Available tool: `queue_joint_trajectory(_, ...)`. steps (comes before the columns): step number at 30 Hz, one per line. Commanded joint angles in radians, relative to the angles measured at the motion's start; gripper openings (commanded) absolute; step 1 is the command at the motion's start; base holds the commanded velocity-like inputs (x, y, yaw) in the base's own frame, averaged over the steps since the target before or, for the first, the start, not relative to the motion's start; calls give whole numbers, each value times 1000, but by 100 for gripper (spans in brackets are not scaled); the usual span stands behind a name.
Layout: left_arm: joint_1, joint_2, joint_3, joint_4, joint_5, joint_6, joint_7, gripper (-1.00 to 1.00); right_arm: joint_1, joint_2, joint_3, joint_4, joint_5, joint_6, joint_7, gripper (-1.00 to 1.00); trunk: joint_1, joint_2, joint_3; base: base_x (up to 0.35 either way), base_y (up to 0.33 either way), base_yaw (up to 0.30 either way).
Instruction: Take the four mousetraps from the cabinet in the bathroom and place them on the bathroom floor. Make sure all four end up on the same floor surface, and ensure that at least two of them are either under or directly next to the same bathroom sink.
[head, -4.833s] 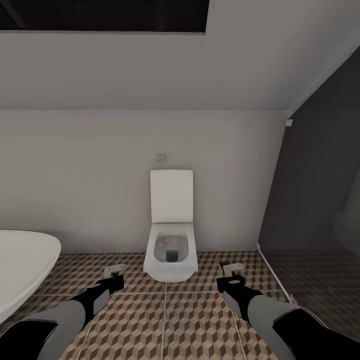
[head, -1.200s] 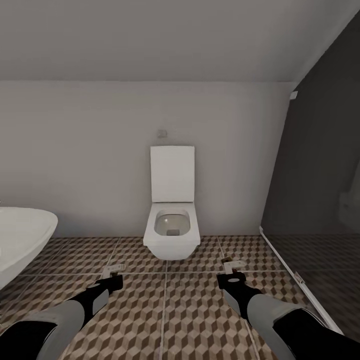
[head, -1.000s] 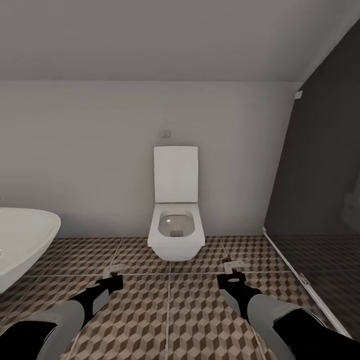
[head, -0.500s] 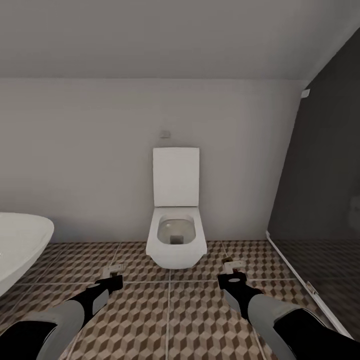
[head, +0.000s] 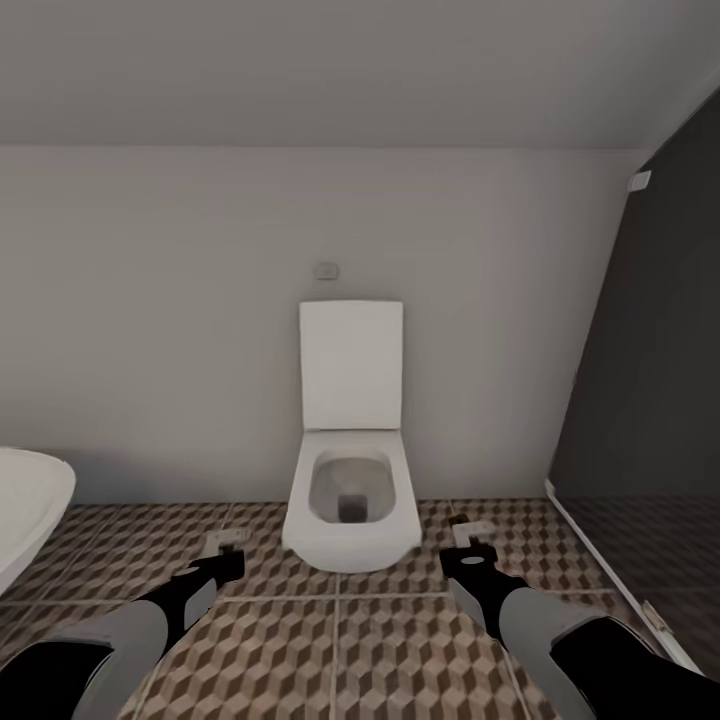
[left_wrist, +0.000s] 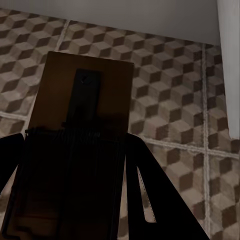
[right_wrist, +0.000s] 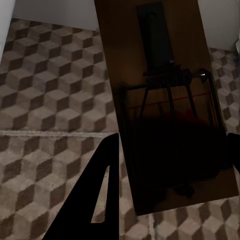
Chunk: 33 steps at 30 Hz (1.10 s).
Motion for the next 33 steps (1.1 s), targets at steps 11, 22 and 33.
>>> queue_joint_trajectory(11, -1, 1, -9, 0, 7, -4, 2, -100, -1, 1, 8, 0, -12, -5, -24, -100, 0, 0, -1, 320, 0, 0)
queue_joint_trajectory(22, -1, 0, -10, 0, 7, -5, 2, -100, -1, 4, 4, 0, -16, -8, -116, -100, 0, 0, -1, 263, 0, 0)
queue_joint_trajectory(33, -1, -1, -9, 1, 7, -6, 2, -100, -1, 5, 3, 0, -16, -7, -118, -100, 0, 0, -1, 21, 0, 1)
